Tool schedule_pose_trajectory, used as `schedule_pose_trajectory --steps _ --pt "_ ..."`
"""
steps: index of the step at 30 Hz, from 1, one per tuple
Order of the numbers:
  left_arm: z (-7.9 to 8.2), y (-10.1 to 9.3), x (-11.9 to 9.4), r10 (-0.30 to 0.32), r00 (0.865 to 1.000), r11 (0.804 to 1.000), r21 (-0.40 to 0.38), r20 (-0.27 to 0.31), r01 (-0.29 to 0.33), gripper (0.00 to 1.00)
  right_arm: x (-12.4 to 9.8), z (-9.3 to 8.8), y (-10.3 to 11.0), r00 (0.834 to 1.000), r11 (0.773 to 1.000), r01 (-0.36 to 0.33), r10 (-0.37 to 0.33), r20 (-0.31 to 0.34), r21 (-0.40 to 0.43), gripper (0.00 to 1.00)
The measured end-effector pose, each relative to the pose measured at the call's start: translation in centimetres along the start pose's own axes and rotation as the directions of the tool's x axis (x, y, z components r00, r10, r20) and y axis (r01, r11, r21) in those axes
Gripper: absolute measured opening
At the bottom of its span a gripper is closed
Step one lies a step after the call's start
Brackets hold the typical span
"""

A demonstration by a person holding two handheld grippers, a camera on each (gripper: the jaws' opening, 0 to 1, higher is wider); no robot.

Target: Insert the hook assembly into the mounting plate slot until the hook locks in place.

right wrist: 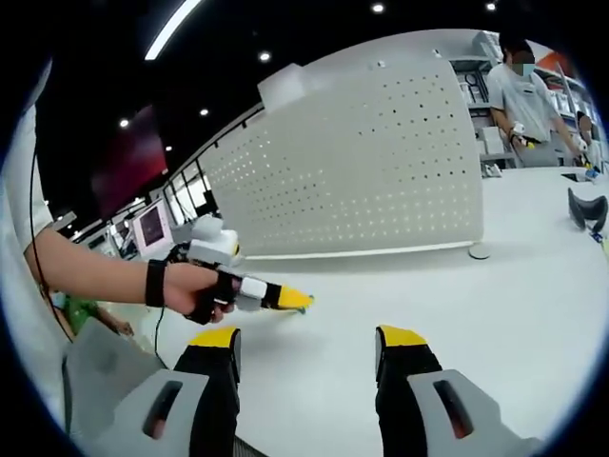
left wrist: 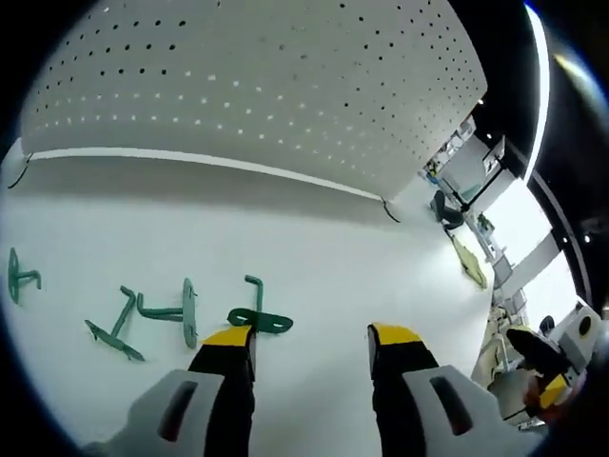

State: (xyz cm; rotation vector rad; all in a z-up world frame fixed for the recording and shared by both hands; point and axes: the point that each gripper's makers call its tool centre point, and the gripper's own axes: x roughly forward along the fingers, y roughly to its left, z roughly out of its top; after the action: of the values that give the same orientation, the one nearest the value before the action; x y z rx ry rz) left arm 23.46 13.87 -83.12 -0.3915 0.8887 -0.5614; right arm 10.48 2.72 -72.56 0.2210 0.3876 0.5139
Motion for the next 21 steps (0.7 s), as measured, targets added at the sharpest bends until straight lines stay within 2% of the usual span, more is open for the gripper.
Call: schedule_pose_trajectory --steps 2,10,13,17,19,21 --pt "-0.5 0.7 0.2 0.042 0.998 0.999 0.023 -0.04 -0.041 0.49 -0.1 -0.1 -0.2 1.0 1.0 0.004 -0.004 0.0 0.003 0.58" --pt "0.4 1.8 0.3 0.1 0.995 0.994 -0.047 0.001 -0.1 0.44 -0.3 -0.4 -0.5 1.0 1.0 0.017 -0.017 0.0 0.015 0.58" --pt "0.6 2.1 0.3 0.125 0.992 0.992 -0.031 0.0 -0.124 0.44 -0.2 -0.4 -0.6 1.0 1.0 0.019 -0.019 0.0 0.018 0.58" --pt "0.8 2.3 0.5 0.135 0.991 0.989 -0.055 0.005 -0.135 0.42 -0.2 -0.3 -0.7 1.0 1.0 0.017 -0.017 0.003 0.019 0.58" --pt "0.8 2.5 0.6 0.151 0.989 0.985 -0.084 -0.01 -0.151 0.37 -0.2 -0.1 -0.7 1.0 1.0 0.016 -0.016 0.008 0.019 0.58" --pt "0.7 2.3 0.8 0.137 0.99 0.985 -0.103 -0.024 -0.139 0.31 -0.2 0.0 -0.8 1.0 1.0 0.018 -0.018 0.012 0.02 0.58"
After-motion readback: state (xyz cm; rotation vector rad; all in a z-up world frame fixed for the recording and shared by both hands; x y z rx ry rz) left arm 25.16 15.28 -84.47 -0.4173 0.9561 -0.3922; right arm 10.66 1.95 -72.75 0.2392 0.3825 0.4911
